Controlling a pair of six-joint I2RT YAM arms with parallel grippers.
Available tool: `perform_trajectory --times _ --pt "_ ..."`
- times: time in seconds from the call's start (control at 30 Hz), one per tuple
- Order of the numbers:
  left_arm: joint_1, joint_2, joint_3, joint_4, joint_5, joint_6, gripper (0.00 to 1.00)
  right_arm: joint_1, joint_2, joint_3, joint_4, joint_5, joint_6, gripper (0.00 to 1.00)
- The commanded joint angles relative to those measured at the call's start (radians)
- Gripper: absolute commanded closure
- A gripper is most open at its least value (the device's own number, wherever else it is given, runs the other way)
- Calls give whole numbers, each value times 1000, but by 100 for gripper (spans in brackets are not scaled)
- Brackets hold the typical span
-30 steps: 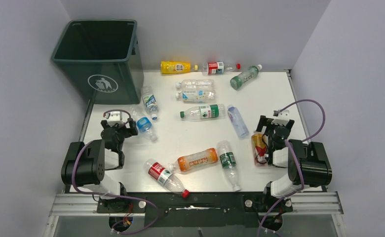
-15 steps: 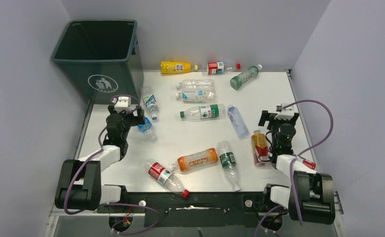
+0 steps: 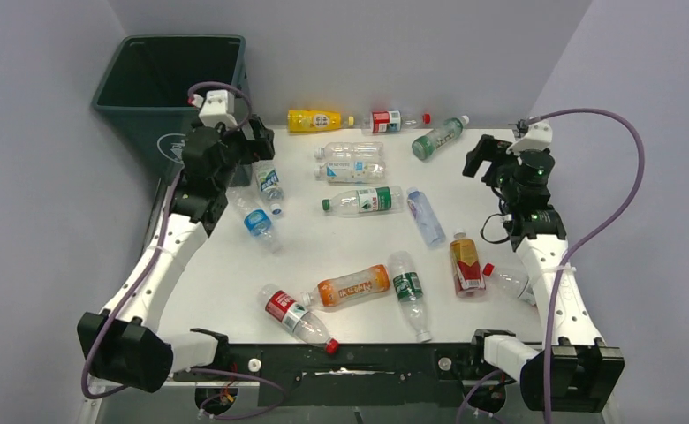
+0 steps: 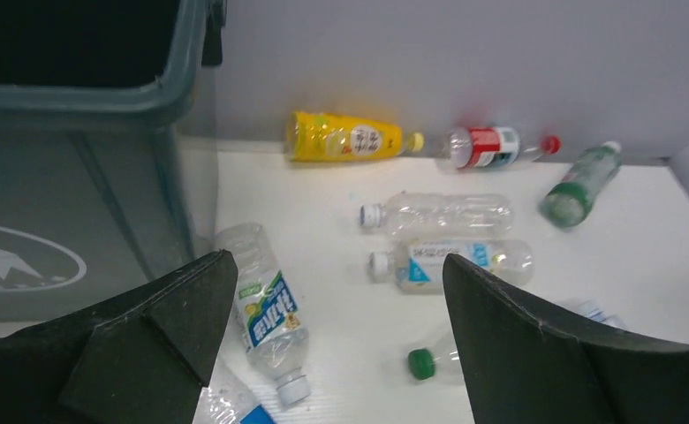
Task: Put the plastic bottles in the bin
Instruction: Pick up the plastic bottle at the center of the board.
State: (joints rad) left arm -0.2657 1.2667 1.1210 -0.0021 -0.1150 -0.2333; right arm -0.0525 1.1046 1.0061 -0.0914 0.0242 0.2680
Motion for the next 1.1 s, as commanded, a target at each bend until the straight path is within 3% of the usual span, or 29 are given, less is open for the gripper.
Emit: perform_trajectory --times 0.0,0.07,0.17,0.2,0.4,0.6,0.8,1.07 --pt "10 -82 44 -204 174 -89 12 4 1 -34 -284 -28 135 2" --pt "47 -131 -48 -137 236 -201 12 -13 18 -50 -315 -60 149 2" --pt "114 -186 -209 56 461 -332 12 -12 19 -92 -310 -101 118 2" --pt "110 -185 -231 77 467 -350 12 -9 15 -111 -298 -101 117 2" --pt "-28 -47 -174 -111 348 -323 12 26 95 -136 -339 -43 125 2" --pt "-264 40 -154 -143 210 -328 12 84 211 -132 -414 69 109 2" --pt "-302 131 -118 -155 286 -365 12 99 290 -90 -486 120 85 2" --pt "-319 142 -92 -150 301 -336 12 113 365 1 -623 155 54 1"
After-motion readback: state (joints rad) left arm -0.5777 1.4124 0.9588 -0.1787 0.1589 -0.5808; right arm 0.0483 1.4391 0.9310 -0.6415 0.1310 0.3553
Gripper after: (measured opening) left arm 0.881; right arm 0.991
